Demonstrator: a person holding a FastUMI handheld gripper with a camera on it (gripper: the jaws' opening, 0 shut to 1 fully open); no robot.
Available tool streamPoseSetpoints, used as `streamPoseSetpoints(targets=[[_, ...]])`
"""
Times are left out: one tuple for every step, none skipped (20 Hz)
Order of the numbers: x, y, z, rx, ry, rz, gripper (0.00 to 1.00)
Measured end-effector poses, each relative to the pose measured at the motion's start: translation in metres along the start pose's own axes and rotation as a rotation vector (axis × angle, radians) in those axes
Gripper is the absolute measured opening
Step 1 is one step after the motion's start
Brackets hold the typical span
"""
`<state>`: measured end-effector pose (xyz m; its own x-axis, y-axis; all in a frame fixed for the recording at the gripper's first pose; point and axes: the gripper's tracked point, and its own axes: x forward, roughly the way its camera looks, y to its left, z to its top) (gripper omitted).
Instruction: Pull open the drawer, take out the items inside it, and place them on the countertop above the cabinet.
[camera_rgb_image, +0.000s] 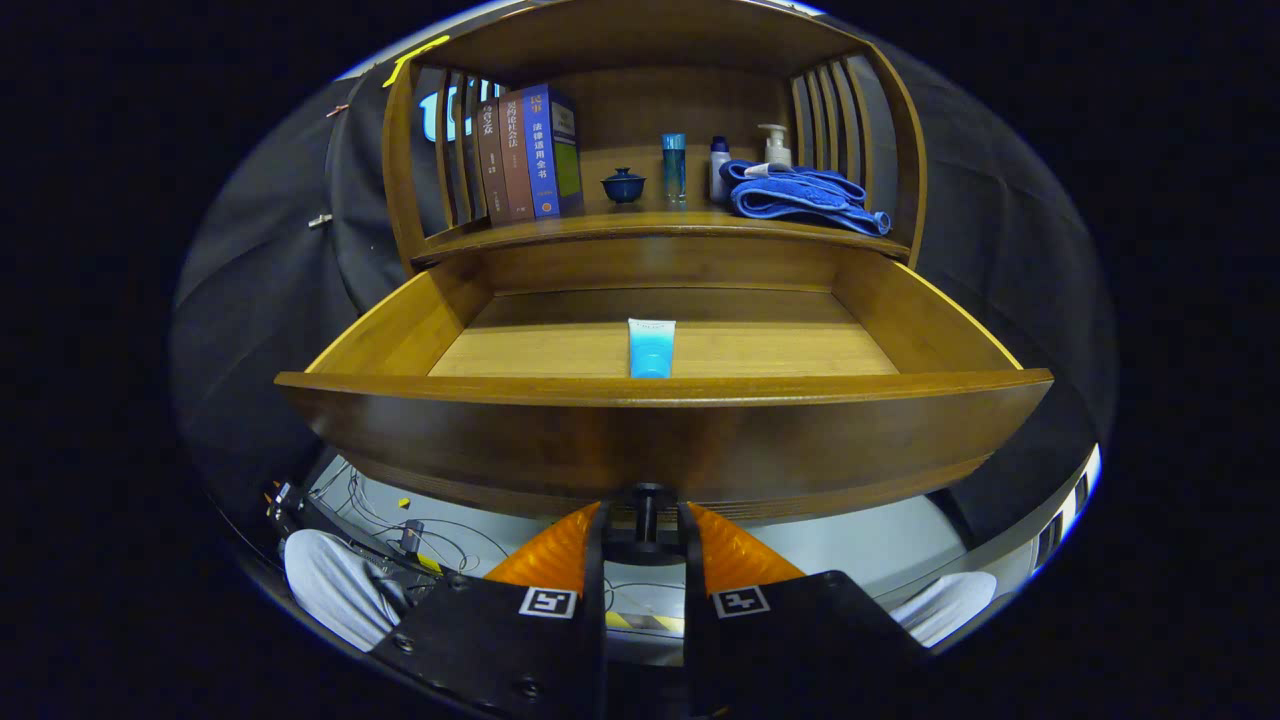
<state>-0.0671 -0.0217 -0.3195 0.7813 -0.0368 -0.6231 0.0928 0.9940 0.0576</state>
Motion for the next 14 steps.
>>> streamPoseSetpoints(targets=[[-0.002,-0.001,-0.002,0.001,0.003,0.0,0.35],[-0.001,-0.001,-0.002,0.003,0.001,0.0,0.35],[-0.002,-0.002,-0.002,0.006,0.001,0.0,0.35],[-0.002,-0.001,-0.003,0.004,0.002,-0.001,0.35],[-0.003,-0.001,-0.003,0.007,0.003,0.0,0.35],[-0.001,-0.001,-0.004,0.023,0.002,0.007,0.36],[-0.004,-0.001,-0.003,0.043,0.008,0.012,0.38],[-0.008,-0.003,-0.002,0.059,0.006,0.007,0.43],[-0.019,-0.005,0.003,0.063,-0.002,-0.008,0.49],[-0.026,-0.007,0.007,0.056,-0.011,-0.024,0.66],[-0.033,-0.007,0.015,0.052,-0.031,-0.032,0.83],[-0.042,-0.007,0.024,0.049,-0.042,-0.044,1.0],[-0.049,-0.006,0.031,0.052,-0.042,-0.039,0.99],[-0.053,-0.002,0.039,0.057,-0.044,-0.036,0.98]])
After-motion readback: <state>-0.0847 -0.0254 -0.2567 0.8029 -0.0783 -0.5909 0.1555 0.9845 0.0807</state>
